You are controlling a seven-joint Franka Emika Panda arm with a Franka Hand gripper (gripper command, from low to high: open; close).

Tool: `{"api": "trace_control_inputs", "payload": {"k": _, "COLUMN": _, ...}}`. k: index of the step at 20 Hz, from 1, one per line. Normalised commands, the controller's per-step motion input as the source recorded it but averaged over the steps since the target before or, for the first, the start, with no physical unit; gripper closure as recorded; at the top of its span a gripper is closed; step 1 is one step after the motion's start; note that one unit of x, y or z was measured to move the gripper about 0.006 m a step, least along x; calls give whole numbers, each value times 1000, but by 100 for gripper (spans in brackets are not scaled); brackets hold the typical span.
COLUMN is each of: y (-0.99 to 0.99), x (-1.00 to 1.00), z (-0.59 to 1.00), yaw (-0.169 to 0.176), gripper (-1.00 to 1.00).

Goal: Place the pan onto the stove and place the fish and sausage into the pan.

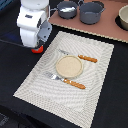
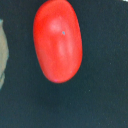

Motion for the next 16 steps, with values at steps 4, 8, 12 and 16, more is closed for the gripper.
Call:
{"api": "trace_control_inputs", "payload": {"k": 4, "y": 79, "x": -376, "z": -339, "yaw": 11, "gripper": -100}}
{"api": "trace_control_inputs", "payload": {"k": 8, "y": 182, "x": -364, "z": -336, "yaw": 14, "gripper": -100}}
{"api": "trace_control_inputs", "payload": {"k": 12, "y": 169, "x": -436, "z": -385, "yaw": 18, "gripper": -100}}
{"api": "trace_control_inputs", "payload": {"k": 16, "y": 92, "x": -277, "z": -347, "yaw": 9, "gripper": -100}}
